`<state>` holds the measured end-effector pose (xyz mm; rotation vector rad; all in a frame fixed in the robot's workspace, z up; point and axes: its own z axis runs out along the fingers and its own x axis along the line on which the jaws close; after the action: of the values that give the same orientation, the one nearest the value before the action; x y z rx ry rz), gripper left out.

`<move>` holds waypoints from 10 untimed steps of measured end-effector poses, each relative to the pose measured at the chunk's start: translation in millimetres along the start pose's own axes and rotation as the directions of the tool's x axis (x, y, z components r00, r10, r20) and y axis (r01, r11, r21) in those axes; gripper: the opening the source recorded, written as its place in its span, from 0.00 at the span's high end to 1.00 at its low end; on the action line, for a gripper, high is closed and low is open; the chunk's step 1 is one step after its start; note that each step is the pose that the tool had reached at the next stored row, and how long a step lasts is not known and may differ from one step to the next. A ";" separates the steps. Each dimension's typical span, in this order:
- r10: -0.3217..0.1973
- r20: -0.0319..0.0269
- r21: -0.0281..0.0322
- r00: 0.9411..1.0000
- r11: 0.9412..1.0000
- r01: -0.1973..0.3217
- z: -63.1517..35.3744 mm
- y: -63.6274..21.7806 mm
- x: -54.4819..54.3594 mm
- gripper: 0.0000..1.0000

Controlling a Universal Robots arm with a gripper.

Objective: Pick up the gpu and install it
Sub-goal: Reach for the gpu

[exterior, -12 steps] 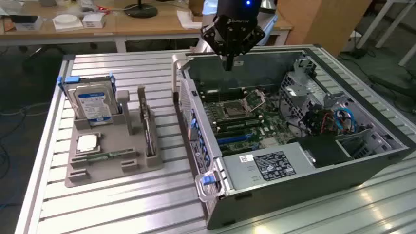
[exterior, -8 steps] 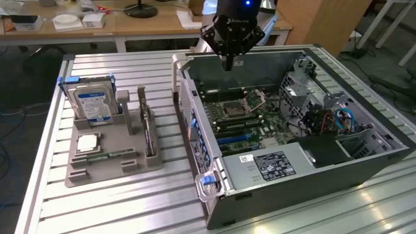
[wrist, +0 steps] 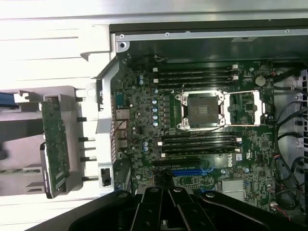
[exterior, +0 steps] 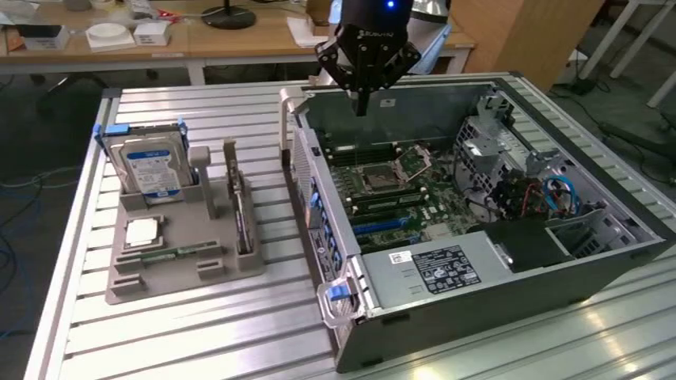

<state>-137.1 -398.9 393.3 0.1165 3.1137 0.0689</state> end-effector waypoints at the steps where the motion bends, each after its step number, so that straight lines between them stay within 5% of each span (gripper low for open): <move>1: 0.000 0.000 0.000 1.000 1.000 0.000 -0.1 -0.2 2.1 0.90; 10: 0.000 0.000 0.000 1.000 1.000 0.000 -0.7 -2.1 27.9 0.90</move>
<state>-165.1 -398.8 393.3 0.1167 3.1136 0.0689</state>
